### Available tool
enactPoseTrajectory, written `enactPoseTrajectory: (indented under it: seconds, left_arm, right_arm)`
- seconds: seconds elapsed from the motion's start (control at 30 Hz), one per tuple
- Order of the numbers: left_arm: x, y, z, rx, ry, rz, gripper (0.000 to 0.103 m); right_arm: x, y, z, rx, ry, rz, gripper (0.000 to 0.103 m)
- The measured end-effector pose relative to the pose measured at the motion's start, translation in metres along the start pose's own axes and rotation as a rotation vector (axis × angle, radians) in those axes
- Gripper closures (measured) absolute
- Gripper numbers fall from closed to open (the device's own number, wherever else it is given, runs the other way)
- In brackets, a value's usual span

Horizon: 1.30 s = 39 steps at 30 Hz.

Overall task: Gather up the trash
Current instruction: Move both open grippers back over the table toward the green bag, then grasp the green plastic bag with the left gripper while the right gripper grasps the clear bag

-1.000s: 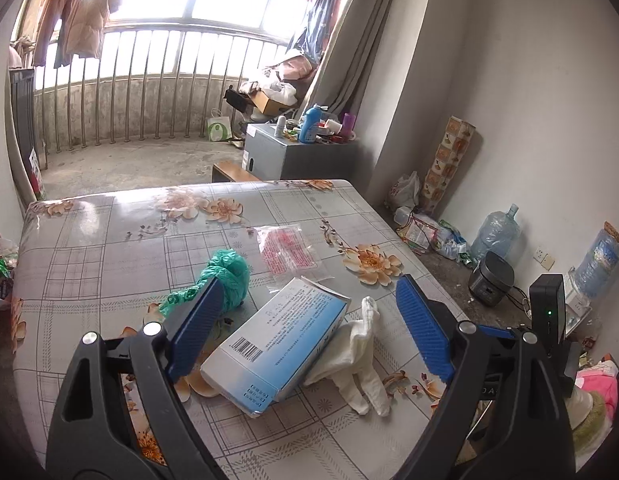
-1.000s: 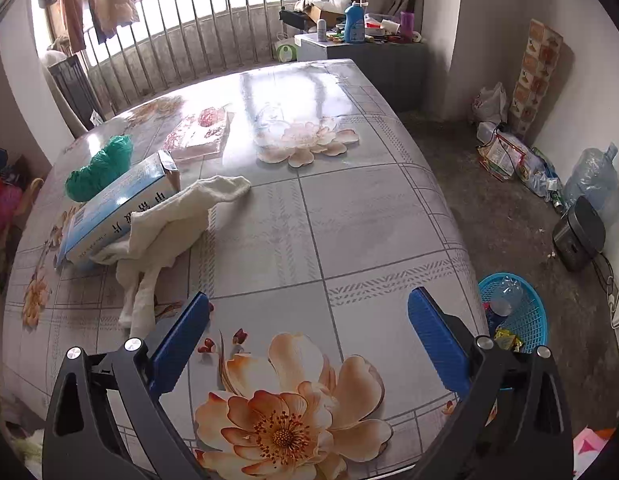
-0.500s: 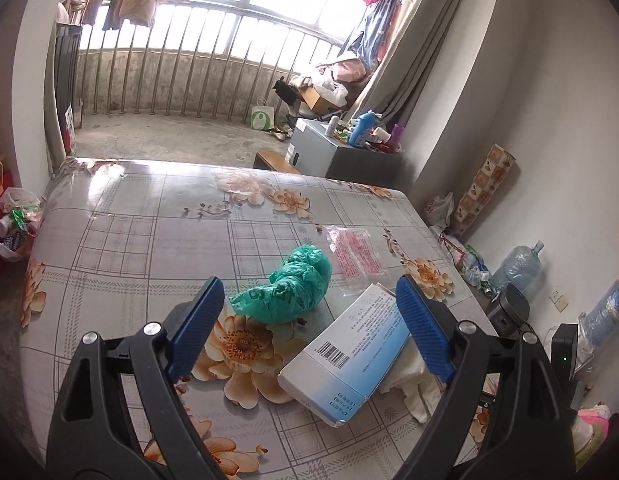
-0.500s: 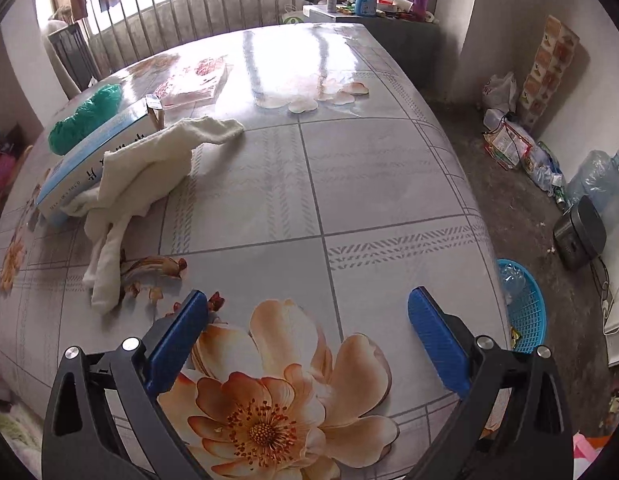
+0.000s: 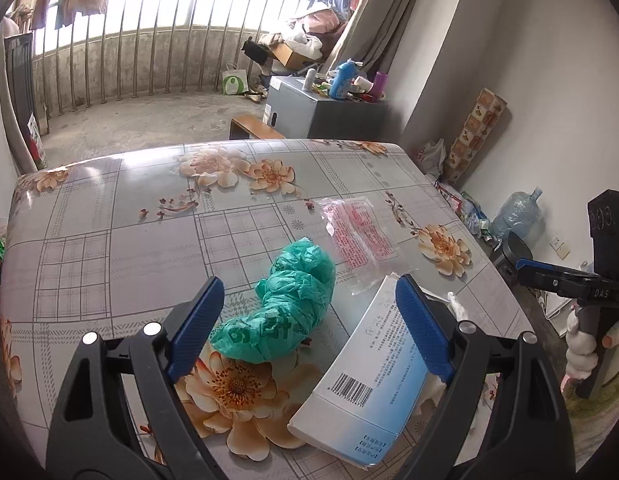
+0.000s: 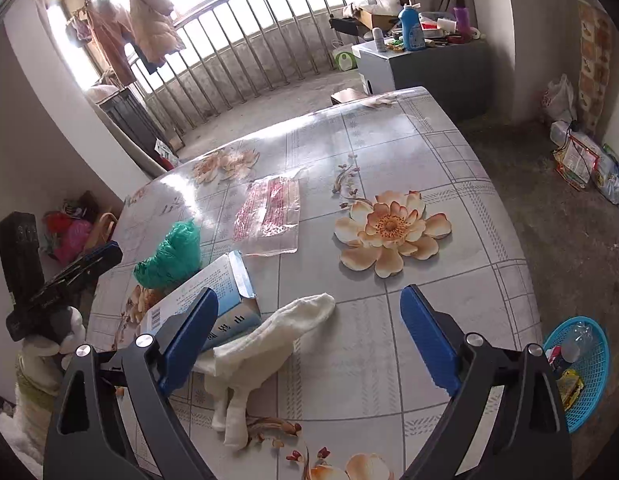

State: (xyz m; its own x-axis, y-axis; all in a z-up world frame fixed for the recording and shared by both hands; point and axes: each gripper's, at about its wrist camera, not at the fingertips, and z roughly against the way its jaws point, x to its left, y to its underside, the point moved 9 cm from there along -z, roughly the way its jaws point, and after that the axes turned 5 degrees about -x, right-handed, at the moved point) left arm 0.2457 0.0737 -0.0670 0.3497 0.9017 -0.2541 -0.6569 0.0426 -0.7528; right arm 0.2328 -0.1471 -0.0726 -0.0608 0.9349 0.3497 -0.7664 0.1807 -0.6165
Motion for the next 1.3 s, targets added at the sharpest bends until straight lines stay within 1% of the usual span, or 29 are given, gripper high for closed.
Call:
enactPoseTrajectory:
  seconds: [0.07, 0.13, 0.23, 0.37, 0.4, 0.43, 0.47, 0.53, 0.7, 0.73, 0.77, 0.8, 0.87, 0.9, 0.93, 0.97, 1.0, 1.07, 1.17, 1.3]
  left_arm:
    - [-0.001, 0.002, -0.015, 0.037, 0.002, -0.023, 0.024]
    - [0.003, 0.004, -0.029, 0.072, -0.007, -0.016, 0.028]
    - [0.007, 0.009, -0.044, 0.121, -0.009, 0.003, 0.034]
    - [0.005, 0.016, -0.058, 0.169, -0.007, -0.020, 0.039]
    - [0.006, 0.018, -0.061, 0.181, -0.015, -0.022, 0.042]
    - [0.008, 0.020, -0.065, 0.193, -0.021, -0.020, 0.046]
    - [0.009, 0.021, -0.067, 0.201, -0.026, -0.014, 0.048]
    - [0.014, 0.024, -0.070, 0.210, -0.027, 0.012, 0.053]
    - [0.021, 0.023, -0.071, 0.196, -0.030, 0.054, 0.056]
    - [0.021, 0.023, -0.070, 0.194, -0.031, 0.059, 0.056]
    - [0.022, 0.022, -0.070, 0.191, -0.033, 0.061, 0.056]
    - [0.023, 0.022, -0.070, 0.187, -0.034, 0.063, 0.057]
    - [0.023, 0.023, -0.068, 0.180, -0.032, 0.069, 0.057]
    - [0.023, 0.023, -0.067, 0.176, -0.033, 0.071, 0.057]
    - [0.023, 0.022, -0.067, 0.172, -0.032, 0.073, 0.058]
    - [0.023, 0.022, -0.067, 0.169, -0.033, 0.075, 0.058]
    - [0.023, 0.022, -0.067, 0.166, -0.032, 0.076, 0.058]
    - [0.023, 0.023, -0.066, 0.161, -0.033, 0.076, 0.058]
    - [0.022, 0.021, -0.062, 0.149, -0.028, 0.077, 0.059]
    - [0.020, 0.012, -0.054, 0.109, -0.028, 0.073, 0.059]
  right_arm:
    - [0.004, -0.012, -0.024, 0.051, -0.038, -0.034, 0.020]
    - [0.004, -0.019, -0.053, 0.122, -0.049, -0.063, 0.024]
    - [0.005, -0.026, -0.091, 0.215, -0.059, -0.083, 0.025]
    - [0.007, -0.030, -0.133, 0.286, -0.022, -0.062, 0.025]
    - [0.009, -0.031, -0.143, 0.301, -0.012, -0.055, 0.025]
    - [0.010, -0.031, -0.150, 0.306, 0.001, -0.043, 0.026]
    - [0.014, -0.035, -0.155, 0.292, 0.017, -0.014, 0.026]
    - [0.023, -0.038, -0.165, 0.296, 0.042, 0.034, 0.028]
    - [0.050, -0.038, -0.183, 0.300, 0.089, 0.159, 0.032]
    - [0.055, -0.036, -0.185, 0.304, 0.102, 0.196, 0.036]
    - [0.061, -0.034, -0.188, 0.306, 0.117, 0.235, 0.041]
    - [0.065, -0.031, -0.189, 0.306, 0.132, 0.267, 0.042]
    - [0.070, -0.024, -0.189, 0.303, 0.161, 0.320, 0.052]
    - [0.073, -0.023, -0.189, 0.299, 0.174, 0.339, 0.054]
    - [0.074, -0.023, -0.188, 0.294, 0.175, 0.340, 0.060]
    - [0.075, -0.024, -0.188, 0.286, 0.180, 0.338, 0.071]
    - [0.075, -0.026, -0.186, 0.284, 0.182, 0.335, 0.075]
    - [0.073, -0.028, -0.185, 0.282, 0.185, 0.319, 0.089]
    - [0.066, -0.029, -0.176, 0.277, 0.171, 0.306, 0.097]
    - [0.069, -0.035, -0.164, 0.228, 0.136, 0.268, 0.098]
